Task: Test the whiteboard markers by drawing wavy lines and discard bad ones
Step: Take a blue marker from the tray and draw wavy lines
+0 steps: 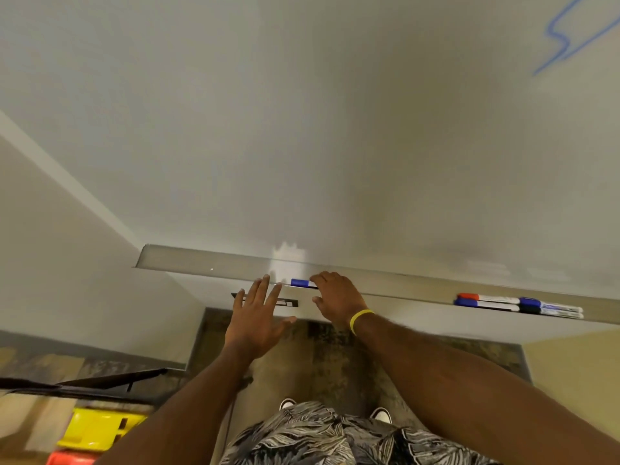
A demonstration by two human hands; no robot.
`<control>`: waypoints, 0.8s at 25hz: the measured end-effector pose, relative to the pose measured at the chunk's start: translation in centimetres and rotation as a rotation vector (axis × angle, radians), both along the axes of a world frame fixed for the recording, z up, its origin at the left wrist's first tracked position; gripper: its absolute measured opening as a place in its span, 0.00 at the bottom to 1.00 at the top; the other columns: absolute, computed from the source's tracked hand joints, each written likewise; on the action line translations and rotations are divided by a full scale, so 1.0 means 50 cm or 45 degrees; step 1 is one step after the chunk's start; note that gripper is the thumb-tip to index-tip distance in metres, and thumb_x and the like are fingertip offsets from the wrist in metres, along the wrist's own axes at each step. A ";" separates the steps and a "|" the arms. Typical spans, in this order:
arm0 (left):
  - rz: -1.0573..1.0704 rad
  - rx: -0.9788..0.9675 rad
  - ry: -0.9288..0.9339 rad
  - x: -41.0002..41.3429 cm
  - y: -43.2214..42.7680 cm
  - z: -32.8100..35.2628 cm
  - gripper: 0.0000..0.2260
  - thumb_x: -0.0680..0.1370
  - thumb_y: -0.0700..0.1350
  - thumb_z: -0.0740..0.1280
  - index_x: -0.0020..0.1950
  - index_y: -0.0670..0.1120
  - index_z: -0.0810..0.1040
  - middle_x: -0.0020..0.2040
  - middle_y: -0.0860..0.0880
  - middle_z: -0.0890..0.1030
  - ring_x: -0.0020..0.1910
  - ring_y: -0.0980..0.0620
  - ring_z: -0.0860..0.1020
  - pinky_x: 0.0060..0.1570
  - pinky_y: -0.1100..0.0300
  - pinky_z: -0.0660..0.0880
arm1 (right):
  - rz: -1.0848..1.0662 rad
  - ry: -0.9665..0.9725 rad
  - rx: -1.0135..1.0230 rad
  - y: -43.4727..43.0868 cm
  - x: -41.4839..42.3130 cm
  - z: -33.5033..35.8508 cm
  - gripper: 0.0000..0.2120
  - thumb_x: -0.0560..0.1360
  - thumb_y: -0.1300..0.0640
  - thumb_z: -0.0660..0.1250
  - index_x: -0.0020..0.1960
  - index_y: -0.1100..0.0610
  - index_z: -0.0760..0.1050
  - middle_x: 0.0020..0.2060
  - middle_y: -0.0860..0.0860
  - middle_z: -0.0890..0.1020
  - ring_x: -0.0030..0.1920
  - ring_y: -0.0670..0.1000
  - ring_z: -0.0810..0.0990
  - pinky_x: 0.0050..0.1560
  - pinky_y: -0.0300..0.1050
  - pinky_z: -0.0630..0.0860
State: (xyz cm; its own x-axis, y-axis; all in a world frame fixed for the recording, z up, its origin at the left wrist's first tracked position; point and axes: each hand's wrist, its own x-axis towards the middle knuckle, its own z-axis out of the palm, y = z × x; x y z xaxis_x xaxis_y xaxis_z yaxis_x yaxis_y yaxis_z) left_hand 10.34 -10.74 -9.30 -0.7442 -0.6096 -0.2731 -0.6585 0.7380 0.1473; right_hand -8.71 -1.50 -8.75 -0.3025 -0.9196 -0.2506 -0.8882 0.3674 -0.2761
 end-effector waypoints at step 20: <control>0.410 0.827 0.742 -0.120 0.028 0.070 0.13 0.83 0.51 0.59 0.62 0.46 0.75 0.48 0.50 0.81 0.45 0.54 0.79 0.49 0.61 0.80 | -0.227 -0.234 -0.184 0.049 -0.001 0.071 0.07 0.81 0.53 0.61 0.56 0.55 0.74 0.50 0.53 0.79 0.47 0.52 0.76 0.49 0.44 0.73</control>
State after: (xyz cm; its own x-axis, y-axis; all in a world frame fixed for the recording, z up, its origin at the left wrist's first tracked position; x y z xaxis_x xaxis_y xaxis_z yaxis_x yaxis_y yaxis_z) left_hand 4.33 -9.34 -5.82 -0.6927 -0.6691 -0.2690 -0.5092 0.1897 0.8395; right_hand -8.75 0.96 -5.17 -0.4244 -0.8861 -0.1861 -0.7432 0.4584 -0.4874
